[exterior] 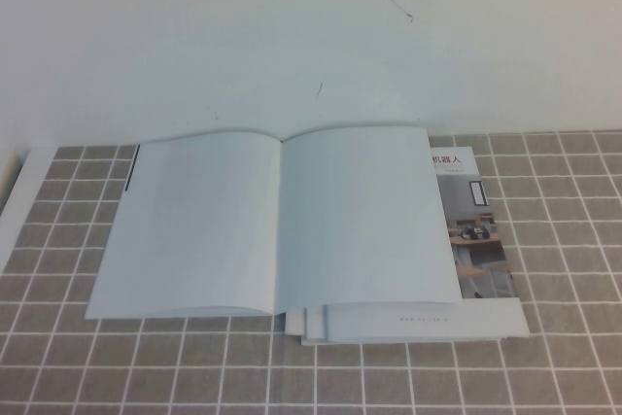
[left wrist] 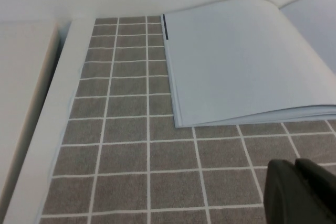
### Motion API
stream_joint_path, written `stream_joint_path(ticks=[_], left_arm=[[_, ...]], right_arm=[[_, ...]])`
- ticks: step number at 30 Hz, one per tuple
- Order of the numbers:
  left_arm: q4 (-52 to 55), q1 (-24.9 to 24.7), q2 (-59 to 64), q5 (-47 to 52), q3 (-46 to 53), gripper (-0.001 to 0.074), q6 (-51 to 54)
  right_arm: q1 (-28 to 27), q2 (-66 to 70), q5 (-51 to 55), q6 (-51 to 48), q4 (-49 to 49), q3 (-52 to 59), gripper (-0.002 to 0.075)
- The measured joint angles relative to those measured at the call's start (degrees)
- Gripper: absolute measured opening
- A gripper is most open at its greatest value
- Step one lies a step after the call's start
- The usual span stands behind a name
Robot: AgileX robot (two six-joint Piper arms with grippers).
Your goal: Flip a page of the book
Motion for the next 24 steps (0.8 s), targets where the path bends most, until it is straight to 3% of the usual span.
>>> stream_joint_path(ticks=[11,17,24], left_arm=[[2.10,0.29,0.00,0.22,-0.05,-0.0004,-3.37],[2.19,3.30,0.00,0.35,-0.14,-0.0004,-2.97],[2.32,0.75,0.00,0.35,-0.14,-0.0004,-2.84]], right_arm=[[0.00,0.00,0.00,0.00,0.00,0.00,-0.0001],[0.00,0.00,0.00,0.00,0.00,0.00,-0.0001],[0.00,0.00,0.00,0.00,0.00,0.00,-0.0001]])
